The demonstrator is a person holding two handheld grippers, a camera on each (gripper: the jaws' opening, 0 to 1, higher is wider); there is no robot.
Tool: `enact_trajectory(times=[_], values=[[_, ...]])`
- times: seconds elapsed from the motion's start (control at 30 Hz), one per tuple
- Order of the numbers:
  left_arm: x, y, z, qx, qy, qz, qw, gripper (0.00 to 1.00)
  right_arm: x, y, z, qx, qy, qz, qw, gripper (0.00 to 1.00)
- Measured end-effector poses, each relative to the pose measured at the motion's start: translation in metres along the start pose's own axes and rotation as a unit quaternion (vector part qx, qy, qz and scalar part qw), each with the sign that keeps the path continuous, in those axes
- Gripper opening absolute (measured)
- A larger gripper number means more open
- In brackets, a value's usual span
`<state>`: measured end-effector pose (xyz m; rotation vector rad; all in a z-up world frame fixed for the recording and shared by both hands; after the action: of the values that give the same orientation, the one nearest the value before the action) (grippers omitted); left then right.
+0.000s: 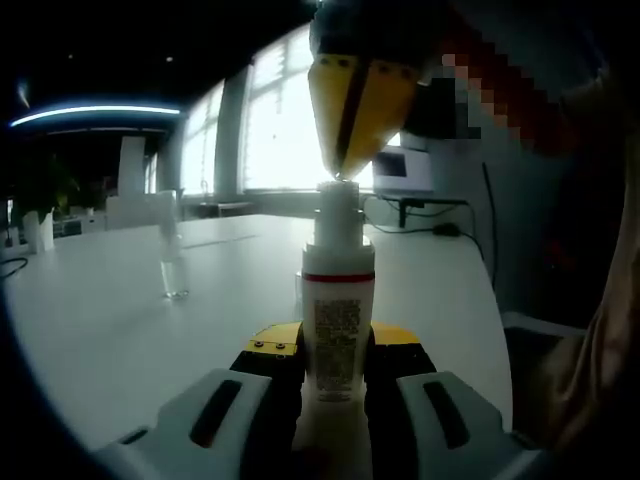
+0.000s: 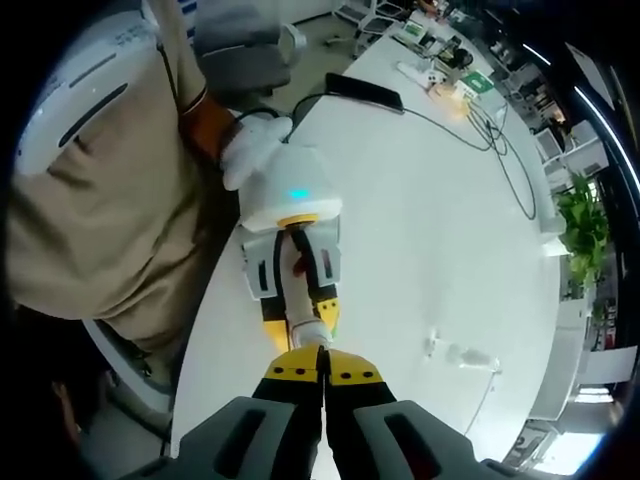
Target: Clamp pump bottle remove cover press pump head put on cover
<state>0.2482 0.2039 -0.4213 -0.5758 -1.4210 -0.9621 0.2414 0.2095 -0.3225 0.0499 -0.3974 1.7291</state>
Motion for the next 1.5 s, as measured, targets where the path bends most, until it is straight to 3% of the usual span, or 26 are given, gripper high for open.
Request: enact_trajectory(times=[0.3,0.67,1.5], values=[[-0.0012,0.0013,-0.0003,0.0,0.0,-0.001,1.0,0.14,-0.0012,-0.0015,-0.0001,0.011,-0.002,-0.01,0.9999,0.0],[-0.0015,0.002,-0.0005,-0.001,0.0,-0.002,1.0,0.14,-0.0021,-0.006,-0.0013,0.042,-0.001,-0.063,0.9971,0.0],[-0.0002,-0.0004,0.0005,0.0,0.0,-0.002,1.0,0.14,0.0004,-0.0045,-0.0074,0.063,0.06,-0.07,0.9938,0.0]])
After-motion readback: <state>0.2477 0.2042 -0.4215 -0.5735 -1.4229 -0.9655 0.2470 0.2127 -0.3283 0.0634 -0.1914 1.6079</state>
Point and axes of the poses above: the point that each gripper's makers call its tool centre point, and the gripper's own axes: z roughly backward along the fingers, y roughly to its left, x roughly out of its top, the point moved 3 cm from there along z, roughly backward along the fingers, and after that the axes turned 12 degrees about -z, right-handed, at the moved point
